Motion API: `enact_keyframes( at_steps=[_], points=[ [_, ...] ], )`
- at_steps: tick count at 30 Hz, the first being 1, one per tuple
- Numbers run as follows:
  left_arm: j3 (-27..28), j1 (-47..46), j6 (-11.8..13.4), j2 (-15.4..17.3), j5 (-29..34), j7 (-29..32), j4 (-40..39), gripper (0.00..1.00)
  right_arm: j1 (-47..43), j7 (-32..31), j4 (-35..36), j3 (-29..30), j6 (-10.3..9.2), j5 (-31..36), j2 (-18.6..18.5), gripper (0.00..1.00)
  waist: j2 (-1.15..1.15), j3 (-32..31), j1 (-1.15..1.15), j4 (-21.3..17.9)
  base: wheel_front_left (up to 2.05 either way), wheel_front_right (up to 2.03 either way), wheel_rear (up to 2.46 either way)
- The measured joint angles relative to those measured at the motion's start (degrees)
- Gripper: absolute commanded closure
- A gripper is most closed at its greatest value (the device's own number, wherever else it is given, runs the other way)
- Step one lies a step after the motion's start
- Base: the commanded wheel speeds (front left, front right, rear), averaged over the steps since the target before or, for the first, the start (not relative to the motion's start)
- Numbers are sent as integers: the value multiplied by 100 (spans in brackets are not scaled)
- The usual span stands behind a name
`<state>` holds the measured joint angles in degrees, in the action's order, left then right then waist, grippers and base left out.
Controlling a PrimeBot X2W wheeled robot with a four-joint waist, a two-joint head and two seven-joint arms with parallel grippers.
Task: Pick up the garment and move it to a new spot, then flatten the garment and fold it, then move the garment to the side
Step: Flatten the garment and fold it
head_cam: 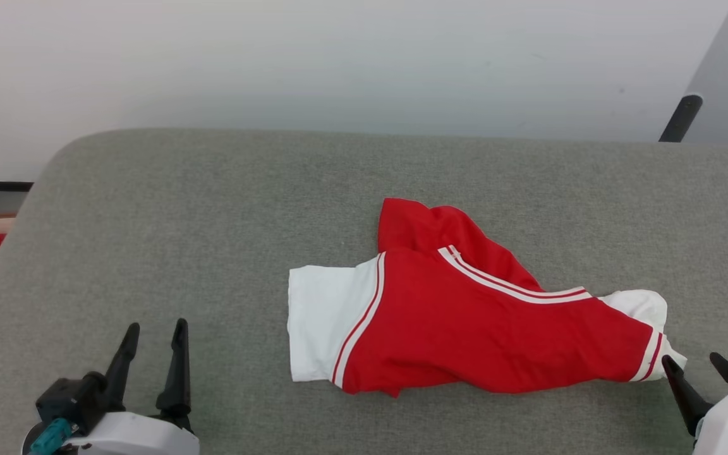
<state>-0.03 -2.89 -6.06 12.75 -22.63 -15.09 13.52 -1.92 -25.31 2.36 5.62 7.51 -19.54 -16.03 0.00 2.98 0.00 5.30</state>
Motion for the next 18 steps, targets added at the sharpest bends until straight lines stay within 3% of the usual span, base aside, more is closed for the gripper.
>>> enact_keyframes(
  at_steps=[12, 18],
  points=[
    [-82, -15, 27, 33, -1, 7, -89, 0, -70, 0, 135, 215, 0, 124, 119, 0, 0, 106, 0, -101, 0, 0, 0],
    [-319, -272, -31, 205, 19, 327, -147, 0, -52, 60, 221, 182, 0, 165, 179, 0, 0, 163, 0, -125, 0, 0, 0]
  ],
)
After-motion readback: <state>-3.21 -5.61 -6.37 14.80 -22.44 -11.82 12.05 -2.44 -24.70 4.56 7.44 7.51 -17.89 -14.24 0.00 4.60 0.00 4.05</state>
